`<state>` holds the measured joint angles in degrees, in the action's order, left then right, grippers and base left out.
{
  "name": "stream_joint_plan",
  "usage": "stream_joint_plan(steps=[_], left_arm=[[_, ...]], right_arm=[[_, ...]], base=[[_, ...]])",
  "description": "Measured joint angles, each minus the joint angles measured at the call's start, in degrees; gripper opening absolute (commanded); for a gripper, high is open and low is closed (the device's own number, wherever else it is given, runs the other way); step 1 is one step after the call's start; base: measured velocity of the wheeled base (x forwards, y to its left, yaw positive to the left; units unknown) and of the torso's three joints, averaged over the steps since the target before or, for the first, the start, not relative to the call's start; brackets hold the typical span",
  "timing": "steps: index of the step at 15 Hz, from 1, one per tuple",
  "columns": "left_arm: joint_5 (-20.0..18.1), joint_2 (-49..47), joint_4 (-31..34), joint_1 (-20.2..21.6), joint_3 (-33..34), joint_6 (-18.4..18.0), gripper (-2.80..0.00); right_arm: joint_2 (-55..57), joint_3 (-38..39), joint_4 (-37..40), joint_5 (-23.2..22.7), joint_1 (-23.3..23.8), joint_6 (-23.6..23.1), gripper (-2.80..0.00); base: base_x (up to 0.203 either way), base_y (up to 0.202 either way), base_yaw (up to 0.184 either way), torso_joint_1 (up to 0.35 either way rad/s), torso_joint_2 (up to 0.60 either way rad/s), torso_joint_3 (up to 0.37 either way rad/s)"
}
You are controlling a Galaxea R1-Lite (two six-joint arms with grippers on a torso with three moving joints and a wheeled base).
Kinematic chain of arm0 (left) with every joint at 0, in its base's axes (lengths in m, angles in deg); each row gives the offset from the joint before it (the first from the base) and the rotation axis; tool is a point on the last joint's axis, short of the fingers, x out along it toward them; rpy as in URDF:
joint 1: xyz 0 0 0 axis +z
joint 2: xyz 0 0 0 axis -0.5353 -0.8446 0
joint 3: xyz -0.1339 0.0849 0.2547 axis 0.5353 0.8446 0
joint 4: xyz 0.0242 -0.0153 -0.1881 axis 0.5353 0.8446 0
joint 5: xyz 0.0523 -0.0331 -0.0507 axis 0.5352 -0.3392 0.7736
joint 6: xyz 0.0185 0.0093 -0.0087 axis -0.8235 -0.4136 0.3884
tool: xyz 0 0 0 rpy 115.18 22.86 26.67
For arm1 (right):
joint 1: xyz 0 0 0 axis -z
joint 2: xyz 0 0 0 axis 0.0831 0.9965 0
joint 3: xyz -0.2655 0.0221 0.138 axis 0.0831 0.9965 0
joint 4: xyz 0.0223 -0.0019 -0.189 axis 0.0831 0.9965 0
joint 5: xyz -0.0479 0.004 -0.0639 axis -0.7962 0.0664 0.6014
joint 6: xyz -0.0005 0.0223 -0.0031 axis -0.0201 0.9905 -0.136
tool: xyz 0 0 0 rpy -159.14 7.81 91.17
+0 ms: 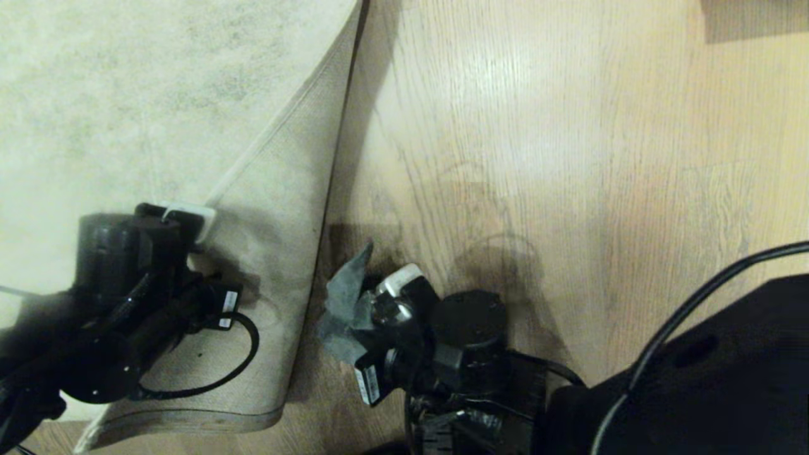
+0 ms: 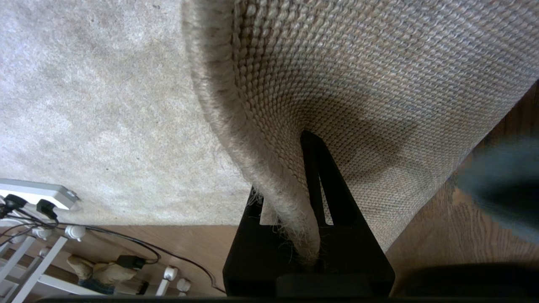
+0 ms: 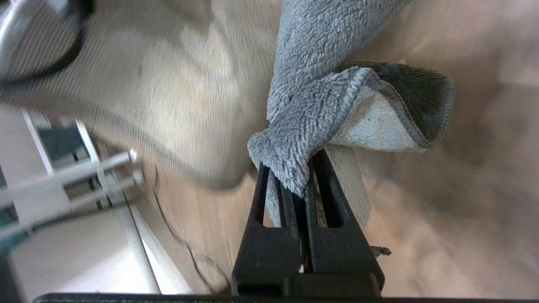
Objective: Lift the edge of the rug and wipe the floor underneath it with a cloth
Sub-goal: Wipe the floor under the carpet with a rag
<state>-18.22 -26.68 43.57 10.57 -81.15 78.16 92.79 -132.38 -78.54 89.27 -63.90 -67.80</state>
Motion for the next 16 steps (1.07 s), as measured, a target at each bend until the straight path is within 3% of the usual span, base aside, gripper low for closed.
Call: stream_joint_plan(steps=[7, 12, 16], left_arm=[[0.01, -0.11, -0.04, 0.00, 0.17, 0.01, -2.80], [0.65, -0.11, -0.17, 0.00, 0.72, 0.01, -2.80], [0.94, -0.05, -0.12, -0.59, 0.77, 0.00, -2.80]], right_arm=[[11.21, -17.20, -0.39, -1.63, 7.33, 0.37, -2.80], [12.20, -27.57, 4.99, -1.85, 12.77, -1.11, -2.80], [9.80, -32.69, 9.59, -1.83, 14.18, -2.63, -2.80]], base=[[0.000, 0.000, 0.000, 0.000, 0.00, 0.000], [0.000, 0.000, 0.000, 0.000, 0.00, 0.000], [0.000, 0.000, 0.000, 0.000, 0.00, 0.000]])
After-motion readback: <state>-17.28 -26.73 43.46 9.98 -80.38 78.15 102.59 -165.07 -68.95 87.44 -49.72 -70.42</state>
